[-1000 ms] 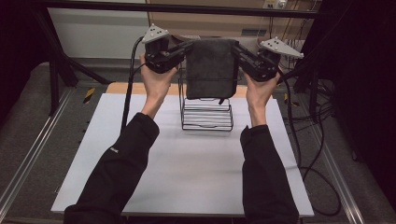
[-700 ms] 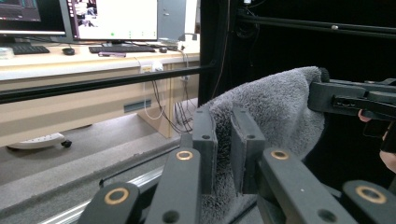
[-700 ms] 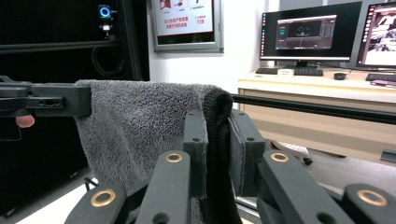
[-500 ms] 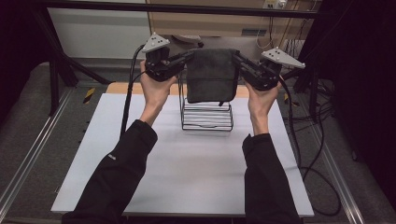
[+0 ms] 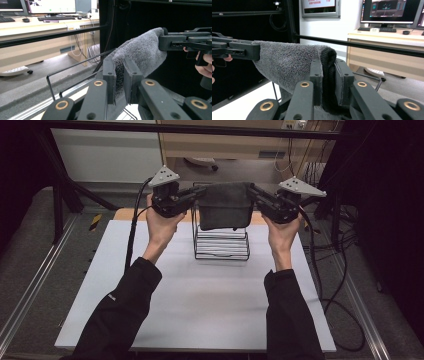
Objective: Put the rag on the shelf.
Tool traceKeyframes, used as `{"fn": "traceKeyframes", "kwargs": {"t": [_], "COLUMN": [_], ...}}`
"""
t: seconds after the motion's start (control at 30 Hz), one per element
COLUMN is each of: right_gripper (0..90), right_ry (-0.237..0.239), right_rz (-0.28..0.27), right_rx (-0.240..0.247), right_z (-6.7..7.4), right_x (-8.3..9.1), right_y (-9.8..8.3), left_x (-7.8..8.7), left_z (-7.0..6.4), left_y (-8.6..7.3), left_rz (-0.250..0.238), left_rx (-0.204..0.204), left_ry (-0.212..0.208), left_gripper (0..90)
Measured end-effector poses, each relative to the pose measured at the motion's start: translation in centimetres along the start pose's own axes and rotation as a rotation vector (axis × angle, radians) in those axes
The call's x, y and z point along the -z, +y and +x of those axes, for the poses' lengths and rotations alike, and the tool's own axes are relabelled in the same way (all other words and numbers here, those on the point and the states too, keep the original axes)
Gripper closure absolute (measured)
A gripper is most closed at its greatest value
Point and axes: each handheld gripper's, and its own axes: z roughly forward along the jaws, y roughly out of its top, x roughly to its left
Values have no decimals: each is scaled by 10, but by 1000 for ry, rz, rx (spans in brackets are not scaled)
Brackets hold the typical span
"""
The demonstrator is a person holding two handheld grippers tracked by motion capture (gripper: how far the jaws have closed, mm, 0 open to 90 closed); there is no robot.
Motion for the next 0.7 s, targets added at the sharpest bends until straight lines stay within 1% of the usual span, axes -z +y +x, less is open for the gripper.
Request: {"fn": "traceKeyframes", "kwargs": {"t": [0.1,0.13,0.27,0.33,0.43,0.5,0.6,0.7], "right_gripper": [785,784,782,780,780,780,779,777], "right_ry": [12,20,44,54,69,75,79,84], "right_rz": [18,24,45,58,65,67,70,65], "right_rx": [4,-1,-5,-3,10,8,10,11], "right_z": [0,0,0,0,1,1,1,1], "right_x": [2,3,7,9,11,12,12,13], "right_y": [-2,-2,-7,-9,-13,-15,-17,-19], "left_x": [1,2,4,5,7,7,10,15], "left_z": [-3,-4,-6,-7,-8,-9,-9,-8], "left_y": [-2,-2,-8,-11,-15,-16,-14,-7], "left_rz": [19,29,51,64,80,89,111,127], "left_rx": [0,-1,14,14,26,31,43,41], "left_ry": [-2,-3,-13,-15,-18,-21,-22,-18], "left_gripper": [808,806,799,794,788,782,752,734]}}
